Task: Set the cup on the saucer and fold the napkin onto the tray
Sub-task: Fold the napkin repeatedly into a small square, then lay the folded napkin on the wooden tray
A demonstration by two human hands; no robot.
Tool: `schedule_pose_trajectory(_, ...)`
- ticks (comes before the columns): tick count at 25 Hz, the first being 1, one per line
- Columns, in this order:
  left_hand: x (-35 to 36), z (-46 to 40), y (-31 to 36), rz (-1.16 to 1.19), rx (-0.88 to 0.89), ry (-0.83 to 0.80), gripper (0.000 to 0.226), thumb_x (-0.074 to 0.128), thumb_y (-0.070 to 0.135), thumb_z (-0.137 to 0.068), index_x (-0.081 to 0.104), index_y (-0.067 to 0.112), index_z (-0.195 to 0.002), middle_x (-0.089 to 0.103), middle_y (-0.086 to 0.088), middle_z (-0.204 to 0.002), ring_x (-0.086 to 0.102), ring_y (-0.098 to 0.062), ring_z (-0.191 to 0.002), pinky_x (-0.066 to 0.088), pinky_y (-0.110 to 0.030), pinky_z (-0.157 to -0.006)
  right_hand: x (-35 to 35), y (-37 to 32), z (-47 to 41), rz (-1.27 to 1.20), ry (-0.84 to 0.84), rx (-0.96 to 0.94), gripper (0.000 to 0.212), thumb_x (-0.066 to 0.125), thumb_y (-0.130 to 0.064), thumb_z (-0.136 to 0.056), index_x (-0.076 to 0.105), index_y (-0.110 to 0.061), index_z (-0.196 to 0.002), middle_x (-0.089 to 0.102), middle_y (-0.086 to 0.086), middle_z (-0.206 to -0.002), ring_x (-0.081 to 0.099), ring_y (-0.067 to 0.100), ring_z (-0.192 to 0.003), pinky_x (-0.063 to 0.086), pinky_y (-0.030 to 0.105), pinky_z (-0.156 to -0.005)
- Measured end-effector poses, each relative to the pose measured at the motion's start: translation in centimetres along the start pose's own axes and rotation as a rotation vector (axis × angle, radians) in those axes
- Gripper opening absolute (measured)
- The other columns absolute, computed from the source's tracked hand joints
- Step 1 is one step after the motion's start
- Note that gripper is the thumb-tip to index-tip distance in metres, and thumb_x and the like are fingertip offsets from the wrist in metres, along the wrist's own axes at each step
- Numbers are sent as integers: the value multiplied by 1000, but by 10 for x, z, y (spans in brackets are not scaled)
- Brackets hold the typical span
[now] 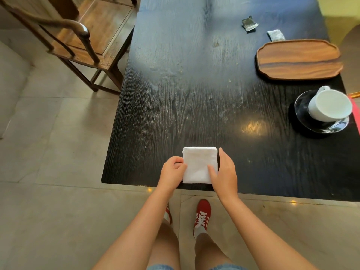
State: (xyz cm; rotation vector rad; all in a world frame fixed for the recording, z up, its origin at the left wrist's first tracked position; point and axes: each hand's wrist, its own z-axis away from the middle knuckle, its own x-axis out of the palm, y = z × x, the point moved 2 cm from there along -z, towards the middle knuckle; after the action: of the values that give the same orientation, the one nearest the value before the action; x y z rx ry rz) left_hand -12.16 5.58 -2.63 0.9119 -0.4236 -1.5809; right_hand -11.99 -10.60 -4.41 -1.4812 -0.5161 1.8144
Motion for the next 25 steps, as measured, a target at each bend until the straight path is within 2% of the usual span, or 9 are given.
schedule_pose_trajectory(2,-1,4,1,109,-21,-53,15,52,13,-88,60,25,-95,67,0,-96,66,-11,-87,58,-26,-66,-8,-1,1,-161,4,128,57,57,-18,-89,35,-11,-141,49,8,-135,53,16,-108,52,32,-85)
schedule_pose_trajectory(4,-4,6,2,215,-43,-117,19,51,11,-90,62,23,-99,68,0,-99,67,-11,-88,56,-22,-63,-14,-2,0,-285,-62,273,56,59,-19,-87,39,-11,-138,54,5,-130,55,10,-93,50,24,-74)
schedule_pose_trajectory(6,-7,8,2,272,-56,-163,20,49,9,-91,61,18,-105,67,-4,-105,67,-16,-95,57,-25,-68,-19,0,-3,-405,-166,416,47,61,-20,-85,50,-9,-129,60,8,-124,58,15,-95,52,31,-81)
schedule_pose_trajectory(9,-11,15,2,315,-64,-198,22,48,5,-92,59,11,-110,66,-9,-109,65,-22,-101,58,-31,-75,-25,0,-1,-610,-344,564,16,62,-18,-84,68,-12,-98,68,10,-109,63,23,-97,49,41,-90)
schedule_pose_trajectory(11,-13,19,4,315,-71,-207,22,50,4,-90,59,9,-110,67,-10,-108,66,-23,-100,58,-33,-77,-31,0,-1,-587,-359,588,23,64,-18,-82,66,-11,-104,68,6,-103,62,21,-94,45,38,-85)
schedule_pose_trajectory(14,-13,25,14,267,-77,-129,18,53,3,-88,62,12,-102,68,-8,-105,67,-19,-94,57,-27,-69,-45,-4,-4,-574,-308,555,19,66,-14,-81,67,-12,-100,68,2,-92,60,16,-82,43,31,-68)
schedule_pose_trajectory(18,0,33,39,261,-46,-28,16,56,2,-88,63,13,-96,67,-1,-91,65,-12,-82,53,-18,-54,-71,-11,-5,-632,-248,519,11,66,-9,-81,66,-13,-92,67,4,-89,64,20,-85,52,27,-66)
schedule_pose_trajectory(22,18,40,54,252,-73,-18,22,56,-1,-86,66,6,-104,69,-5,-93,67,-20,-87,56,-29,-65,-100,-11,-5,-614,-210,492,9,66,-4,-81,64,-10,-87,65,4,-85,65,18,-80,53,24,-57)
schedule_pose_trajectory(25,29,43,67,238,-67,-14,20,59,1,-86,65,8,-103,66,-3,-92,65,-19,-87,54,-25,-62,-119,-10,-9,-597,-185,485,12,66,-2,-80,62,-12,-78,64,5,-85,65,17,-78,53,24,-56)
